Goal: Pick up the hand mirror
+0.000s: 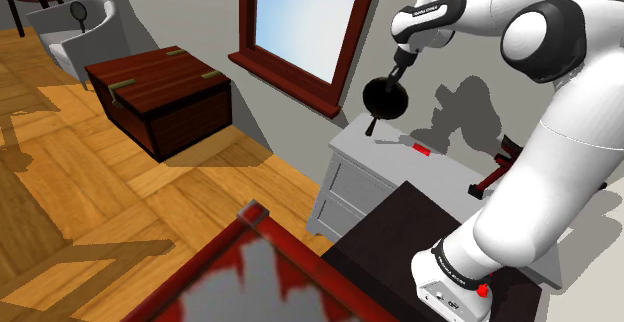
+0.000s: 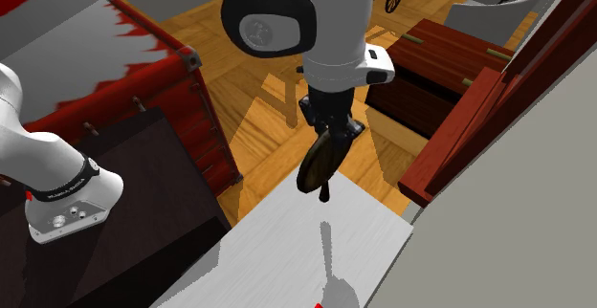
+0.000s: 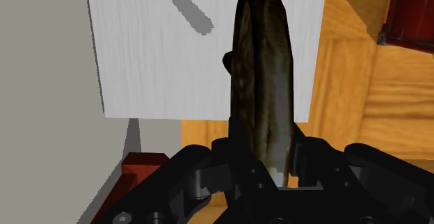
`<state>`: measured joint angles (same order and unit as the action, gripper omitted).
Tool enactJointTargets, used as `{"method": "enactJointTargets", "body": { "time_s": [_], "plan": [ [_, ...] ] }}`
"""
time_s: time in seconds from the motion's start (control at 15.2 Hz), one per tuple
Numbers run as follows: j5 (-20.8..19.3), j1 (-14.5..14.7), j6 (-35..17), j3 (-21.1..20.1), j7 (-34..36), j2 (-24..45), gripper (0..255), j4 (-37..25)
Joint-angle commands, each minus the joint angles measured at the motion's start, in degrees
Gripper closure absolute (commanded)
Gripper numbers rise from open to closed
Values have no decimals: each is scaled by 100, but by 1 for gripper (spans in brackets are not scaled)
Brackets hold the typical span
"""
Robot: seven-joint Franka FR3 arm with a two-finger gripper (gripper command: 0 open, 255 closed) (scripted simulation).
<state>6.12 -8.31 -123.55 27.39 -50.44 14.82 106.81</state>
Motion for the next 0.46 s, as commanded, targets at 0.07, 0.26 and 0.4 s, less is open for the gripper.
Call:
{"method": "enactJointTargets", "body": {
  "time_s": [0.07, 0.26, 0.4],
  "plan": [
    [-49, 9, 220, 17, 29, -76, 255, -156],
    [-97, 20, 428, 32, 56, -155, 255, -294],
    [-100, 21, 438, 33, 58, -159, 255, -301]
  ]
}}
